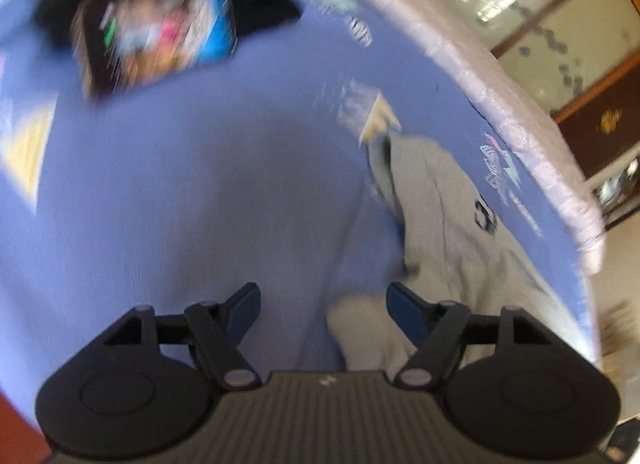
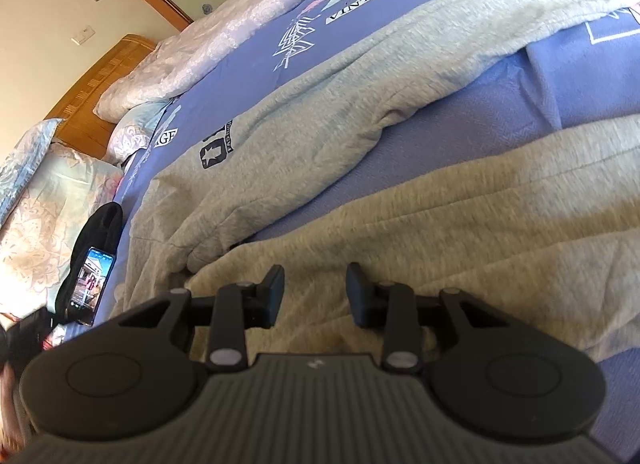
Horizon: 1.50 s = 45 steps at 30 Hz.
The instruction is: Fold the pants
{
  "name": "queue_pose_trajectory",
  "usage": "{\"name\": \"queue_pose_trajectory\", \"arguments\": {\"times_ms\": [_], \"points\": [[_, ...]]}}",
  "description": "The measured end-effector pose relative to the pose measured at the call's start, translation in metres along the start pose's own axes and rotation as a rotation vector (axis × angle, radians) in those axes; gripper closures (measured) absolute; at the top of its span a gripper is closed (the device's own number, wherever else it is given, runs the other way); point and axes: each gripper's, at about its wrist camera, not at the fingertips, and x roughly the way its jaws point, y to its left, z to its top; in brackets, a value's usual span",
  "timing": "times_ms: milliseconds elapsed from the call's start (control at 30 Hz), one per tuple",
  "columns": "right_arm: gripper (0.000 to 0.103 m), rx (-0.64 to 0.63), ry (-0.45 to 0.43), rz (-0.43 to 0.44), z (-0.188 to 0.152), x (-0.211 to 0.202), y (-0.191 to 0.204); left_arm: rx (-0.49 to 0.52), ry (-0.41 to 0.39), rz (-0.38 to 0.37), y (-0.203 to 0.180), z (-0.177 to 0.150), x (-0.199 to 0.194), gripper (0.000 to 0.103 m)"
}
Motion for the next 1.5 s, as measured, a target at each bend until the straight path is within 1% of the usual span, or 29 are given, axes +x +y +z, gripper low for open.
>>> {"name": "queue_pose_trajectory", "arguments": {"times_ms": [33, 67, 133, 167, 200, 233, 267, 300, 367, 433, 500, 533, 567, 633, 667, 700, 733, 767, 800, 833, 900, 933, 1000, 1067, 1133, 1267, 1367, 1433, 1500], "points": [[0.066, -0.005, -0.003, -0.005, -0.001, 0.000, 0.001, -0.016, 0.005, -0.044, 0.001, -0.005, 0.001, 0.023], [0.066, -0.011, -0.006, -0.011, -0.002, 0.000, 0.003, -0.022, 0.008, -0.081, 0.000, -0.007, 0.004, 0.019], [0.066, -0.020, -0.010, -0.024, -0.004, 0.000, 0.007, -0.046, 0.028, -0.120, -0.003, -0.007, 0.010, 0.020], [0.066, -0.021, -0.009, -0.030, -0.005, 0.000, 0.009, -0.059, 0.038, -0.139, -0.006, -0.008, 0.014, 0.032], [0.066, -0.022, -0.007, -0.035, -0.006, 0.000, 0.011, -0.071, 0.065, -0.166, -0.010, -0.010, 0.020, 0.043], [0.066, -0.021, -0.006, -0.041, -0.008, 0.000, 0.014, -0.074, 0.088, -0.170, -0.013, -0.012, 0.026, 0.064], [0.066, -0.023, -0.002, -0.044, -0.009, -0.001, 0.016, -0.069, 0.108, -0.164, -0.016, -0.015, 0.032, 0.078], [0.066, -0.024, 0.001, -0.047, -0.011, -0.001, 0.019, -0.063, 0.109, -0.149, -0.017, -0.020, 0.035, 0.079], [0.066, -0.035, 0.008, -0.053, -0.015, -0.001, 0.024, -0.041, 0.058, -0.118, -0.017, -0.024, 0.024, 0.083], [0.066, -0.051, 0.016, -0.059, -0.018, 0.000, 0.029, -0.001, -0.059, -0.056, -0.016, -0.023, -0.004, 0.083], [0.065, -0.059, 0.022, -0.061, -0.020, 0.000, 0.033, 0.017, -0.172, 0.002, -0.008, -0.021, -0.039, 0.083], [0.064, -0.063, 0.023, -0.061, -0.020, 0.001, 0.034, 0.018, -0.217, 0.025, -0.002, -0.021, -0.055, 0.083], [0.064, -0.066, 0.022, -0.061, -0.022, 0.002, 0.036, 0.012, -0.241, 0.041, 0.005, -0.022, -0.066, 0.083], [0.064, -0.076, 0.025, -0.058, -0.023, 0.006, 0.039, 0.022, -0.217, 0.079, 0.010, -0.025, -0.067, 0.081], [0.063, -0.083, 0.023, -0.059, -0.024, 0.007, 0.040, 0.032, -0.187, 0.114, 0.011, -0.029, -0.061, 0.074], [0.062, -0.090, 0.021, -0.062, -0.024, 0.008, 0.041, 0.044, -0.145, 0.164, 0.010, -0.034, -0.053, 0.070], [0.061, -0.097, 0.022, -0.063, -0.024, 0.009, 0.042, 0.046, -0.128, 0.187, 0.009, -0.039, -0.049, 0.065], [0.060, -0.099, 0.027, -0.060, -0.023, 0.008, 0.043, 0.045, -0.134, 0.191, 0.010, -0.044, -0.050, 0.063], [0.060, -0.096, 0.034, -0.046, -0.022, 0.005, 0.043, 0.046, -0.146, 0.189, 0.010, -0.047, -0.055, 0.061], [0.060, -0.092, 0.034, -0.030, -0.021, 0.002, 0.043, 0.043, -0.160, 0.194, 0.009, -0.048, -0.059, 0.057], [0.060, -0.107, 0.016, -0.022, -0.021, -0.012, 0.040, 0.023, -0.212, 0.219, 0.012, -0.049, -0.074, 0.056], [0.060, -0.122, -0.004, -0.038, -0.022, -0.020, 0.042, 0.015, -0.244, 0.230, 0.013, -0.048, -0.082, 0.056], [0.060, -0.135, -0.057, -0.066, -0.020, -0.043, 0.031, 0.007, -0.311, 0.272, 0.011, -0.045, -0.098, 0.056], [0.060, -0.108, -0.115, -0.101, -0.018, -0.068, 0.012, 0.029, -0.352, 0.279, 0.002, -0.047, -0.111, 0.057], [0.060, -0.048, -0.183, -0.155, -0.018, -0.097, -0.016, 0.086, -0.359, 0.264, -0.016, -0.050, -0.111, 0.057], [0.060, 0.139, -0.321, -0.265, -0.026, -0.155, -0.083, 0.303, -0.312, 0.212, -0.075, -0.074, -0.092, 0.056], [0.060, 0.294, -0.429, -0.331, -0.036, -0.198, -0.131, 0.527, -0.248, 0.155, -0.126, -0.108, -0.068, 0.054], [0.060, 0.389, -0.485, -0.350, -0.042, -0.219, -0.157, 0.695, -0.200, 0.124, -0.162, -0.138, -0.050, 0.053], [0.060, 0.452, -0.535, -0.369, -0.044, -0.234, -0.178, 0.868, -0.153, 0.072, -0.193, -0.172, -0.034, 0.051]]}}
